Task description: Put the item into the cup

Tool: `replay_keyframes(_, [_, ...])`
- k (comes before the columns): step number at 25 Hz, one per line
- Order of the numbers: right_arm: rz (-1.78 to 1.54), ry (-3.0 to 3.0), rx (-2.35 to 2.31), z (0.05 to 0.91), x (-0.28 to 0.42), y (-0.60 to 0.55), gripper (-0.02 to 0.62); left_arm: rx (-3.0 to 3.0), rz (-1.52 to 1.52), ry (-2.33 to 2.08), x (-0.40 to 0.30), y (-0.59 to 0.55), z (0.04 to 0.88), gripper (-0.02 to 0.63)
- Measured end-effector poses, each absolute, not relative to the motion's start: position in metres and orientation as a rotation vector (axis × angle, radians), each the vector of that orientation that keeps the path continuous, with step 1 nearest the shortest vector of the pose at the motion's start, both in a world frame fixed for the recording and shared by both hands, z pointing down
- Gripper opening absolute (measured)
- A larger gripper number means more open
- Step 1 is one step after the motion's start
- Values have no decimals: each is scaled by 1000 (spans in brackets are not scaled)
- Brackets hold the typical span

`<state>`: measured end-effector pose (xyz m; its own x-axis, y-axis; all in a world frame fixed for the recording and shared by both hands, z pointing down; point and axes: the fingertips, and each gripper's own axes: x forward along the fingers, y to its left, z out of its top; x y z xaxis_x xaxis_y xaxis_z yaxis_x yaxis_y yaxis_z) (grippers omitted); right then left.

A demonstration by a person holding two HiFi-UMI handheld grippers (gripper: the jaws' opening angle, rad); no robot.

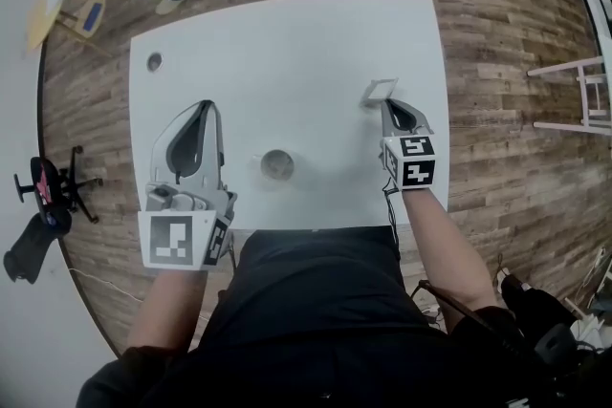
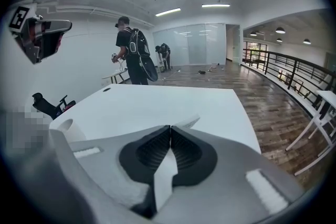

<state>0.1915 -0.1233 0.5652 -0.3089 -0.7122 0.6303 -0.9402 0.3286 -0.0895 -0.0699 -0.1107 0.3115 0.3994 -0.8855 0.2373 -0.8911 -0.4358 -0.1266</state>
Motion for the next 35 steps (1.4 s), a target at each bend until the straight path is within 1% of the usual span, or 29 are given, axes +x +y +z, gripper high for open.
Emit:
replay_keyframes(13, [532,-2146,1453,531,174,-115,6,2619,328,-1713,-95,-96,298,6])
replay_keyframes(26, [441,-2186,1457,494,139,-104,6,2625,230,-1738,-131,-86,291,6])
replay_keyframes(35, [408,-2198,1427,481,120,-94,6,2623,168,-1730,-139,-89,291,6])
